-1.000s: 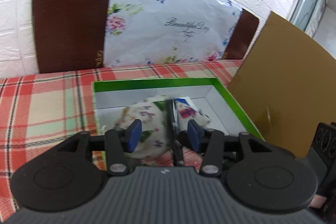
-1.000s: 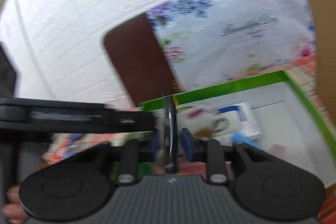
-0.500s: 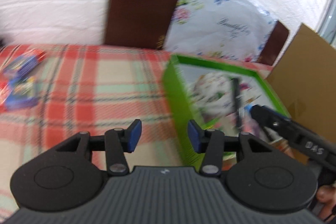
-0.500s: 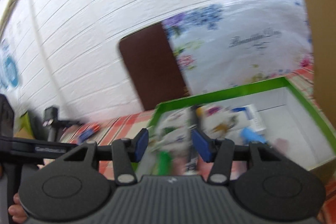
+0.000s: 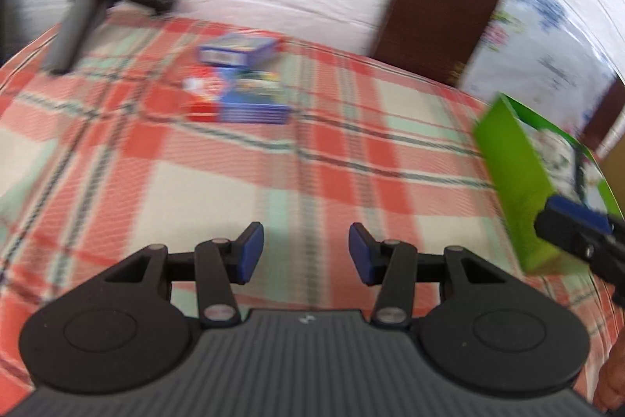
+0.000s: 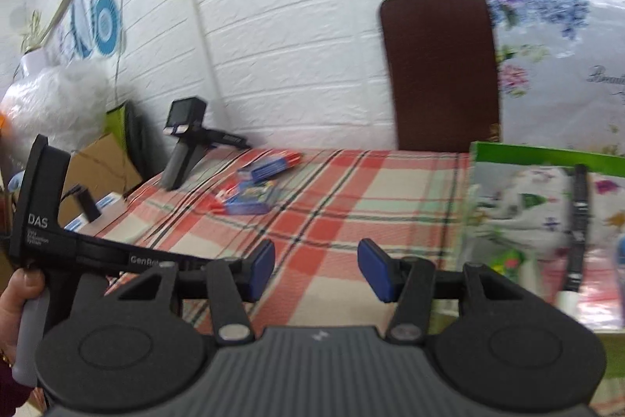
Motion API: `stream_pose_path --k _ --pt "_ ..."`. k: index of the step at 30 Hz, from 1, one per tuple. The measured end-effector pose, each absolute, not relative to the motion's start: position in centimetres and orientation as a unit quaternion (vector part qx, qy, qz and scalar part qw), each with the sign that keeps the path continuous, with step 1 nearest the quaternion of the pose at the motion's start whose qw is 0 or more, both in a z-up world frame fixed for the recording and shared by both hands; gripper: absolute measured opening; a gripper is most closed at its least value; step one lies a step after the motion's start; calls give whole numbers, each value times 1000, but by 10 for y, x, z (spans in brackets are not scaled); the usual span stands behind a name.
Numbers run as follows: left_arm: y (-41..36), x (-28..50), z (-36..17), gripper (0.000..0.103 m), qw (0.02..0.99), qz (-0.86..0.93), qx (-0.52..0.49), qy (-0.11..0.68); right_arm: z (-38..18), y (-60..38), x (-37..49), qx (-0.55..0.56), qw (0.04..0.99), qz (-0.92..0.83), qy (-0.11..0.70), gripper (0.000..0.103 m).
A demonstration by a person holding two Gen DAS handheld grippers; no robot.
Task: Organize objects
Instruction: 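Move both tools to the tiger-picture card pack and close the left tool on it, then carry the tiger card pack into the green box and open the left tool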
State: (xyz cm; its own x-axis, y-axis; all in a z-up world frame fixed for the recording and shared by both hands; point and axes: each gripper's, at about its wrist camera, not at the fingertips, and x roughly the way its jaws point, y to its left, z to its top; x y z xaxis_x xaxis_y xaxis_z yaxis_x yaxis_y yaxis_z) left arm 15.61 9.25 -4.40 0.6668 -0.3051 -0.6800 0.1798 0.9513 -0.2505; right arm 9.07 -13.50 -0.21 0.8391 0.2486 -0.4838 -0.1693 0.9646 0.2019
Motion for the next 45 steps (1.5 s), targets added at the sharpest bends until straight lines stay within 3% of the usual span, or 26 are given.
stream_pose_path --k 4,7,10,12,14,17,20,22,24,28,34,45 --pt "131 169 -42 51 911 -105 -113 383 -14 -115 118 71 944 139 292 49" --pt "156 190 -36 66 911 -87 -137 378 -24 -96 145 49 936 159 309 58" --pt "170 214 -30 71 914 -75 -150 369 -33 -73 178 16 932 171 319 59" --pt "173 231 -28 71 916 -74 -152 365 -38 -60 205 3 930 172 323 65" --pt "173 249 -29 78 914 -79 -155 366 -42 -49 231 -4 929 174 326 84" --pt "167 271 -35 90 908 -84 -165 375 -49 -33 264 -24 929 177 325 85" --pt "160 284 -44 92 906 -100 -167 375 -62 -21 287 -34 922 189 337 86" --pt "154 286 -46 91 916 -102 -145 360 -71 -15 293 -43 922 193 334 92" --pt "149 287 -48 86 922 -102 -126 351 -72 -11 295 -43 923 194 329 91" --pt "141 280 -49 65 926 -113 -102 345 -71 -9 289 -45 925 204 319 67" --pt "146 263 -46 54 927 -95 -108 345 -68 -9 264 -35 930 185 315 53" --pt "106 168 -51 53 917 -154 -81 358 -67 -43 171 -13 932 149 330 54"
